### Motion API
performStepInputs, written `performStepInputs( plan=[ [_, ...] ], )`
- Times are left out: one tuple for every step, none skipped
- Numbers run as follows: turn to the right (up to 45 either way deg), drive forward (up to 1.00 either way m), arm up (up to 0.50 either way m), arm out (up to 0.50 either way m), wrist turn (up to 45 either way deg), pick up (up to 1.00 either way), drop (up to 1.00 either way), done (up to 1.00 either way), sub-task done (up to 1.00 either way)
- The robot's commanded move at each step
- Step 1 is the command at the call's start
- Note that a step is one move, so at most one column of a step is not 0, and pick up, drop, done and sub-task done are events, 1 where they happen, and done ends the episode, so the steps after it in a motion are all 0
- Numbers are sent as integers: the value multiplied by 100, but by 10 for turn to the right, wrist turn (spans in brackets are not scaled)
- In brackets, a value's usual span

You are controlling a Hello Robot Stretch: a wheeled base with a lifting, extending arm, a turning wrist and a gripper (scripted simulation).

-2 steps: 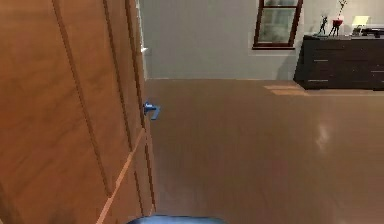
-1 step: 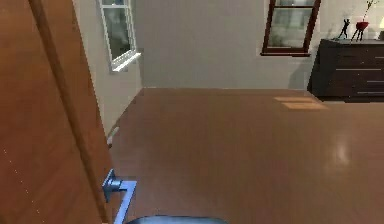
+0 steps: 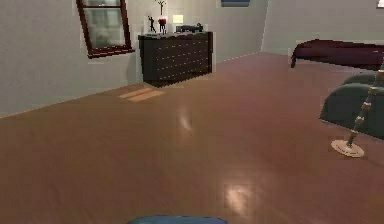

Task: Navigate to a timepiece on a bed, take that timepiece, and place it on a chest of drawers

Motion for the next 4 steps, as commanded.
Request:
performStepInputs(
  plan=[
    [0, 100, 0, 0, 0, 0, 0, 0, 0],
    [0, 100, 0, 0, 0, 0, 0, 0, 0],
    [30, 0, 0, 0, 0, 0, 0, 0, 0],
    [0, 100, 0, 0, 0, 0, 0, 0, 0]
  ],
)
